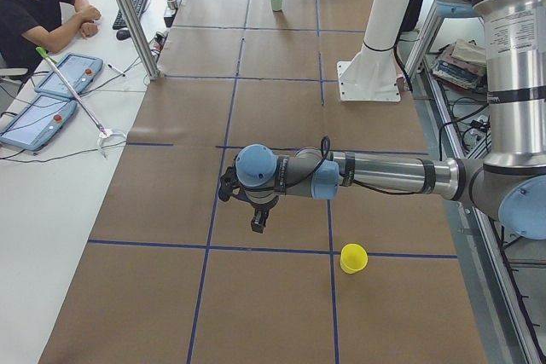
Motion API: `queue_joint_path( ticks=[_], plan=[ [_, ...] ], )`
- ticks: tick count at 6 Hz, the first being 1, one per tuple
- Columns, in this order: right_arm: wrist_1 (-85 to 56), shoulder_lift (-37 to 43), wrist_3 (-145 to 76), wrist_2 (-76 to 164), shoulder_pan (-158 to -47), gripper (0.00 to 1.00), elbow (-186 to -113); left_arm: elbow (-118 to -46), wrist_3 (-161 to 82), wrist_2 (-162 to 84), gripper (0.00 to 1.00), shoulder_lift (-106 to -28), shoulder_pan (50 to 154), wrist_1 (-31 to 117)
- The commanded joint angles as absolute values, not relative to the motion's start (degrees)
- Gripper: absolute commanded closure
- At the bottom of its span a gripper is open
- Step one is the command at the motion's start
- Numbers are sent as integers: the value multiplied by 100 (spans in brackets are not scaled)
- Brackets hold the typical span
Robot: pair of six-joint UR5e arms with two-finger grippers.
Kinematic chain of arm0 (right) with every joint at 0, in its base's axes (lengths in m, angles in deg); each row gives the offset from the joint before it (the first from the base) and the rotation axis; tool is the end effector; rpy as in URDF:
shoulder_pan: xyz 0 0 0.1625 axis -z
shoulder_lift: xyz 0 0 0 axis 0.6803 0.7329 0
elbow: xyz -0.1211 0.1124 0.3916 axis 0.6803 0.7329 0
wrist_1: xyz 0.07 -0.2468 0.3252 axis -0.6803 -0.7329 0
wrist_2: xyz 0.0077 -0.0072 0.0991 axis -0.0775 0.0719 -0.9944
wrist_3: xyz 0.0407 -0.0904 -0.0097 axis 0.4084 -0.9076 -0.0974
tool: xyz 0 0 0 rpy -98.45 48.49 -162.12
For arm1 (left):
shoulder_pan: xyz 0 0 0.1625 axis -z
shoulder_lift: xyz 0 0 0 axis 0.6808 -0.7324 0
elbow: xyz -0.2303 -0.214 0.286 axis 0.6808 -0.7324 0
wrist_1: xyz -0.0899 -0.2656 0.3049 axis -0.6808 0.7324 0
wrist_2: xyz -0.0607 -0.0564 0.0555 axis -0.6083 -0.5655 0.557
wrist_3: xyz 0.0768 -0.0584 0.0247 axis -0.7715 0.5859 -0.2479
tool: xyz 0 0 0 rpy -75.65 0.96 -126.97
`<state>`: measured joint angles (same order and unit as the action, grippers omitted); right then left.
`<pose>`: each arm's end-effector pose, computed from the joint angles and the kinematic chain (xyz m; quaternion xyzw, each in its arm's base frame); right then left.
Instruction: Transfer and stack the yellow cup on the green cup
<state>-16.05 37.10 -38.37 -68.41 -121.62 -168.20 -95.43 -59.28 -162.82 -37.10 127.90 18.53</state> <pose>-0.0174 -0.4060 0.5594 0.0691 -0.4057 -0.0517 0.9099 -0.0146 -0.4204 0.6037 0.0393 0.4647 0.0998 0.8789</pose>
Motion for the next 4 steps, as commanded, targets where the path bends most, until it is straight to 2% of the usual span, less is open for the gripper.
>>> queue_joint_path(
  ticks=[1, 4],
  plan=[
    [-1578, 3694, -3815, -7033, -12144, 0, -16830, -10022, -4383, -16143, 0, -3724, 12162, 1911],
    [-1570, 3597, -3832, -7034, -12126, 0, -16821, -10192, -1481, -15720, 0, -3874, 11316, 2673]
  ],
)
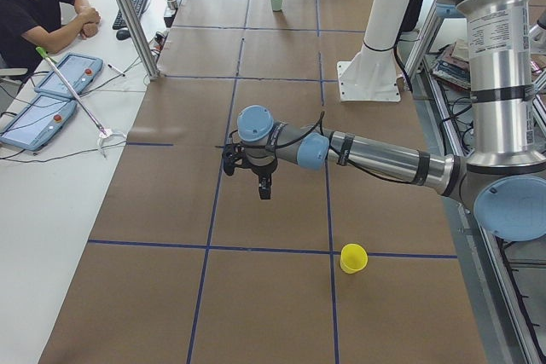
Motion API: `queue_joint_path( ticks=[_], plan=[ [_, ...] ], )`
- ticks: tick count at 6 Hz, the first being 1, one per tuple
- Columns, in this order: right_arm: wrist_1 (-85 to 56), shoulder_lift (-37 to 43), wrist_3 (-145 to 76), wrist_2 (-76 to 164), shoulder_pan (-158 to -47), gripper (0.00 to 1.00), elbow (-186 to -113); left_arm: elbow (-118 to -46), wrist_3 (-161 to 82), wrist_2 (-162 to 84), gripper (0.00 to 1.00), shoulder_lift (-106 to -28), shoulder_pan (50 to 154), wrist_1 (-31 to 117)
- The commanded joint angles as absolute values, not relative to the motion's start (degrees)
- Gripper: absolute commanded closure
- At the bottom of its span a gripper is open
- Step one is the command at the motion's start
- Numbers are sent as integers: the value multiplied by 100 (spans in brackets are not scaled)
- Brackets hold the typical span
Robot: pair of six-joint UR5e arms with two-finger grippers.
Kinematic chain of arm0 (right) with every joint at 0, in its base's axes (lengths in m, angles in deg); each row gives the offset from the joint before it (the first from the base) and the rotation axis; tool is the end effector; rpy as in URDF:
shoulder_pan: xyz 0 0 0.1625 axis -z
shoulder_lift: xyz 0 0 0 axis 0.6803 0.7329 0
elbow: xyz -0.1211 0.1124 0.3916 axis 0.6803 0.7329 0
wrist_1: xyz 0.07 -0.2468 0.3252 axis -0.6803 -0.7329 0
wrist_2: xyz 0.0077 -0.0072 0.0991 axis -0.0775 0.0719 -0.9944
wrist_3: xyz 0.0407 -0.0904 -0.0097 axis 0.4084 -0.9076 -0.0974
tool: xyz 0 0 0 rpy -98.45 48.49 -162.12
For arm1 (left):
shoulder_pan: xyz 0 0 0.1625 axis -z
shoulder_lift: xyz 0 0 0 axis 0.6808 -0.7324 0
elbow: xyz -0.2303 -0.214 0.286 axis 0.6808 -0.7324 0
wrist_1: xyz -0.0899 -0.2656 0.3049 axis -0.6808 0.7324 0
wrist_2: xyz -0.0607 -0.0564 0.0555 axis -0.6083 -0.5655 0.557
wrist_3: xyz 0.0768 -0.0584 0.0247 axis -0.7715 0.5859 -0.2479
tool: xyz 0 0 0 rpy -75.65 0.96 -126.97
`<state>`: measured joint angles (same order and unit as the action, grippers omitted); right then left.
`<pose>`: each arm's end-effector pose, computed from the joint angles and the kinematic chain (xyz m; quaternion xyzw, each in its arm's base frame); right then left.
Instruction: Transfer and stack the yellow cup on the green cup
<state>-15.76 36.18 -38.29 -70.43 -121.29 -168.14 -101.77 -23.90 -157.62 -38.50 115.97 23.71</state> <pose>-0.0233 -0.4109 0.5504 0.0721 -0.4225 -0.0604 0.9015 0.0714 -0.4289 0.5353 -0.0385 0.4407 -0.0365 0.8961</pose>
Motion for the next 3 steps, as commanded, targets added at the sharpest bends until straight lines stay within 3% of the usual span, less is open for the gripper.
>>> queue_joint_path(
  ticks=[1, 3],
  plan=[
    [-1578, 3597, -3832, -7017, -12126, 0, -16804, -10192, -724, -15389, 0, -3874, 10991, 2946],
    [-1578, 3606, -3832, -7008, -12126, 0, -16769, -10193, 97, -14106, 0, -3865, 10540, 3142]
  ],
)
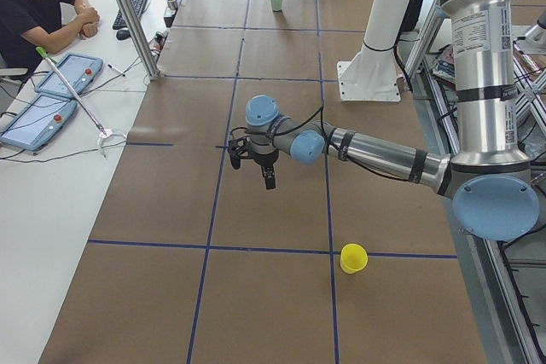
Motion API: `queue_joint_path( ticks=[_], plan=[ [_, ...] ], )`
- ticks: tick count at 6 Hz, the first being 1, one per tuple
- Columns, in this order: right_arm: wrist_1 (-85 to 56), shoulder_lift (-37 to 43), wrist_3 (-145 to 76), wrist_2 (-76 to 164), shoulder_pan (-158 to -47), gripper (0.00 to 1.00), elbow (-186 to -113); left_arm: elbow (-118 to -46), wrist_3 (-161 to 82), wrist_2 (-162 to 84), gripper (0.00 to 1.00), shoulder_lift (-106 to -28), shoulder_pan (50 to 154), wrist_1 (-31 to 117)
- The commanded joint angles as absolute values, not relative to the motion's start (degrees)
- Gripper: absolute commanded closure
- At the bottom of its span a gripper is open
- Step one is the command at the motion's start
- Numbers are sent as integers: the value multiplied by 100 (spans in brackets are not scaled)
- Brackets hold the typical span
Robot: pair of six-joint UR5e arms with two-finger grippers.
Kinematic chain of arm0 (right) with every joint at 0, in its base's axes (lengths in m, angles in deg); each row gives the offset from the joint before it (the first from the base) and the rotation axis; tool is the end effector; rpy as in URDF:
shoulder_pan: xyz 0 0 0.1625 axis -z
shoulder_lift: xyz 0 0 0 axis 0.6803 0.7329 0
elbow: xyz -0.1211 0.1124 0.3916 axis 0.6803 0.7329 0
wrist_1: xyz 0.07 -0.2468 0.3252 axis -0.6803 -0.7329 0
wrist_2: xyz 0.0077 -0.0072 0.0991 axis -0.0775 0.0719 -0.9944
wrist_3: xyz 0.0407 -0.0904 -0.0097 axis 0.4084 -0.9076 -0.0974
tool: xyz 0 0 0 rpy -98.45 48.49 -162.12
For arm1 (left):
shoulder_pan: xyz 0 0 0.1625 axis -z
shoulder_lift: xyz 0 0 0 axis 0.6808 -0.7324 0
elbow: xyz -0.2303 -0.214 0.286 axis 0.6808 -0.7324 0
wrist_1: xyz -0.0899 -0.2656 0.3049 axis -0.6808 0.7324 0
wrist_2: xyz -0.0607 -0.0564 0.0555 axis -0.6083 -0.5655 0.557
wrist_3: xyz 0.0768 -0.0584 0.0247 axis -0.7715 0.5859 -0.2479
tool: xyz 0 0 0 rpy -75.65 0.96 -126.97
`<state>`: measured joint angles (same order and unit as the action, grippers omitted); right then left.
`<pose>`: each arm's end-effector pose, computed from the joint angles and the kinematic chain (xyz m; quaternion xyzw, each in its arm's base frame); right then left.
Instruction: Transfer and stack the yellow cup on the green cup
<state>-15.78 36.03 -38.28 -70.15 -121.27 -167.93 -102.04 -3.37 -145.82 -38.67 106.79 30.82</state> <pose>-0.0233 -0.4122 0.5516 0.0720 -0.4203 -0.0598 0.9025 0.1301 -0.4272 0.5302 -0.0366 0.3807 -0.1242 0.9156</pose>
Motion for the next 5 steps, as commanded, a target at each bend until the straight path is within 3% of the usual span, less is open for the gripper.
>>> queue_joint_path(
  ticks=[1, 5],
  plan=[
    [-1578, 3615, -3841, -7008, -12126, 0, -16768, -10123, 563, -13676, 0, -3865, 10331, 3142],
    [-1578, 3632, -3859, -7008, -12126, 0, -16777, -10463, 4211, -11458, 0, -3768, 9056, 1766]
  ],
)
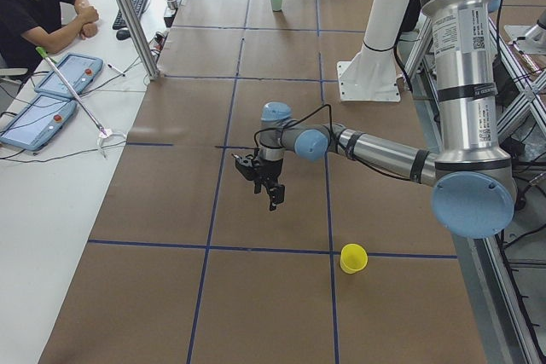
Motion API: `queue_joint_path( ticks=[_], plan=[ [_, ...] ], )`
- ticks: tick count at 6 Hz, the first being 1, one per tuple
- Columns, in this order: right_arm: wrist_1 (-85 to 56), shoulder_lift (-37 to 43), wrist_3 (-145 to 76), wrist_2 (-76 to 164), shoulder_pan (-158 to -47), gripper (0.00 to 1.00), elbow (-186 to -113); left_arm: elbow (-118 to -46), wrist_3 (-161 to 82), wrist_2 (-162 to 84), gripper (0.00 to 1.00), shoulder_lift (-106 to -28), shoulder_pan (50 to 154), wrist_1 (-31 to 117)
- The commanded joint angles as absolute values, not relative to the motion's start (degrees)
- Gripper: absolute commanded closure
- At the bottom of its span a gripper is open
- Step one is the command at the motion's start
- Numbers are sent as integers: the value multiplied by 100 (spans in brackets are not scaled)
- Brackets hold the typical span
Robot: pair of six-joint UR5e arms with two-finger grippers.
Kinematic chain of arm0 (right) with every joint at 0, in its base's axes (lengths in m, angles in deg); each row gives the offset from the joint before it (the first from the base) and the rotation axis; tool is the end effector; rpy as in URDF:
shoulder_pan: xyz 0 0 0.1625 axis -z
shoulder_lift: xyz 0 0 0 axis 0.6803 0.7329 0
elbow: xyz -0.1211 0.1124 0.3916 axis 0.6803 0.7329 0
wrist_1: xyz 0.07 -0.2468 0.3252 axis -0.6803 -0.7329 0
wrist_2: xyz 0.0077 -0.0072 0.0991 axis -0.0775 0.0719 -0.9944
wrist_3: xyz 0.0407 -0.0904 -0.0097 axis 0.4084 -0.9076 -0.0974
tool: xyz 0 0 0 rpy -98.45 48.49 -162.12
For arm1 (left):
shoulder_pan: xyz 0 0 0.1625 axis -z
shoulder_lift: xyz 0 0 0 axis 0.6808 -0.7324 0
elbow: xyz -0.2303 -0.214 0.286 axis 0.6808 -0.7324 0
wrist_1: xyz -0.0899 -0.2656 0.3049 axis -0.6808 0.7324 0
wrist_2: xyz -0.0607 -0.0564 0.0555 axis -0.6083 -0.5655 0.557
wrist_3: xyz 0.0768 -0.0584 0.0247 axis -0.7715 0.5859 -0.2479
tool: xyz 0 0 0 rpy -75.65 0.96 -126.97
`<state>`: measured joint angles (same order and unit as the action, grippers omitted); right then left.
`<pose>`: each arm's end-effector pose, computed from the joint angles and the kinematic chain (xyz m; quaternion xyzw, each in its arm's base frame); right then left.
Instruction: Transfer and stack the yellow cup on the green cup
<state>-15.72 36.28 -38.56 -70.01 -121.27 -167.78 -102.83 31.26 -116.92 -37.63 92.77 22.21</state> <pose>-0.0229 -0.4107 0.5547 0.0707 -0.4187 -0.0607 0.9033 0.1903 -0.4067 0.5687 -0.0075 0.1651 -0.3667 0.9156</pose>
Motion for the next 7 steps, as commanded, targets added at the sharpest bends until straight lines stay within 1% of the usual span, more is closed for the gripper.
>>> queue_joint_path(
  ticks=[1, 3, 4, 5, 7],
  plan=[
    [-1578, 3658, -3894, -7034, -12126, 0, -16777, -10682, 5076, -11092, 0, -3786, 8663, 1075],
    [-1578, 3799, -3912, -7052, -12126, 0, -16795, -10781, 7252, -10590, 0, -3838, 7977, -682],
    [-1596, 3799, -3912, -7060, -12118, 0, -16795, -10790, 7900, -10456, 0, -4004, 7799, -1456],
    [-1587, 3938, -3912, -7130, -12109, 0, -16804, -10721, 8506, -10612, 0, -3997, 7693, -2125],
    [-1587, 4010, -3929, -7333, -12100, 0, -16839, -10283, 9825, -10797, 0, -3988, 7272, -2255]
  ],
)
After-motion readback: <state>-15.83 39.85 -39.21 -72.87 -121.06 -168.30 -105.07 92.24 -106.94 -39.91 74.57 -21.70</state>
